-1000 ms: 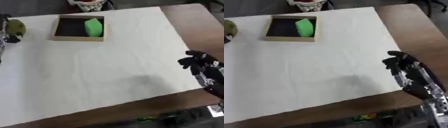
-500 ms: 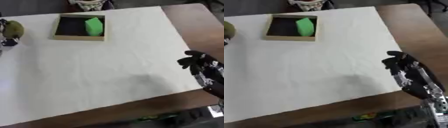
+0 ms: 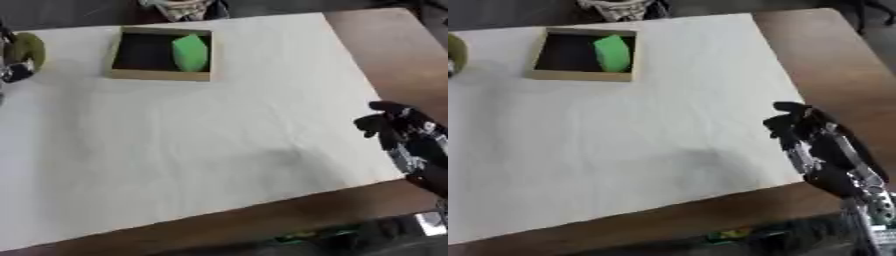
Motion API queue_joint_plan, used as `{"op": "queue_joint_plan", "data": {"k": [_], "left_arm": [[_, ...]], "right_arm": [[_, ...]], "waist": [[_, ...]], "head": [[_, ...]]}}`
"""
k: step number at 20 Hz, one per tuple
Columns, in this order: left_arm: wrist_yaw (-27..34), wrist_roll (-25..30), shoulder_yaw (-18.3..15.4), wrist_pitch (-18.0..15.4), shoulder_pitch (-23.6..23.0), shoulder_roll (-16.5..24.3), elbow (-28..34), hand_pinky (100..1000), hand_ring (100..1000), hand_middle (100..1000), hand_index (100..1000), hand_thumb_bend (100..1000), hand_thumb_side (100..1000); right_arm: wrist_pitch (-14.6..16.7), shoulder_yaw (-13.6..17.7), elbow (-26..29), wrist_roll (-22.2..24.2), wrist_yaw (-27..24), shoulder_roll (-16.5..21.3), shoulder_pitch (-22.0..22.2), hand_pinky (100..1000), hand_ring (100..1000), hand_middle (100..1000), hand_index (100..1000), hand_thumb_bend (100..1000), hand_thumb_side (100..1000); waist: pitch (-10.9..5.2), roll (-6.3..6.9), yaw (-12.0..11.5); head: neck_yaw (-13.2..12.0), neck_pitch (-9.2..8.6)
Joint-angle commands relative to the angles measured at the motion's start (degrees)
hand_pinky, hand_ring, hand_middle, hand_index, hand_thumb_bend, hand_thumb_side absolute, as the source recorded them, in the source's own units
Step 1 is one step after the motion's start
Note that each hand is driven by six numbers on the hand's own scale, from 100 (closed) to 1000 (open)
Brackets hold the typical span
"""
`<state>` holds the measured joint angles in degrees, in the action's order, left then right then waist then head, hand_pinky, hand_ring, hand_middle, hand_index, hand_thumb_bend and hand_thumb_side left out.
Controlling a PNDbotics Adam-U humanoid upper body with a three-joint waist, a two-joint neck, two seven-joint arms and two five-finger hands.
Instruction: Pick up objects on the table and place them in the box.
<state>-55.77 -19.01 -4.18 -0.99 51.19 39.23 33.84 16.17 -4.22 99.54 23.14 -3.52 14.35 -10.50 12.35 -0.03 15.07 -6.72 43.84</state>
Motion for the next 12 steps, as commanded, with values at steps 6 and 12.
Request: {"op": "queue_joint_plan", "data": {"k": [6,12], "left_arm": [[5.8,6.9,4.5,-6.9,3.5,0.2,14.3,515,398,342,547,100,100],[3.8,11.7,8.6,-10.2,5.4,-5.2,16.6,530,433,386,586,100,100]], "right_arm": [[0.2,0.5,0.5,0.1,0.2,1.2,-0.3,780,751,505,847,100,470],[0.2,0.2,0.4,0.4,0.0,0.9,-0.4,780,752,505,847,100,471]], "waist": [[-1.24,0.23,0.2],[-1.3,0.18,1.1]], "head": [[0.0,0.28],[-0.5,0.28]]}}
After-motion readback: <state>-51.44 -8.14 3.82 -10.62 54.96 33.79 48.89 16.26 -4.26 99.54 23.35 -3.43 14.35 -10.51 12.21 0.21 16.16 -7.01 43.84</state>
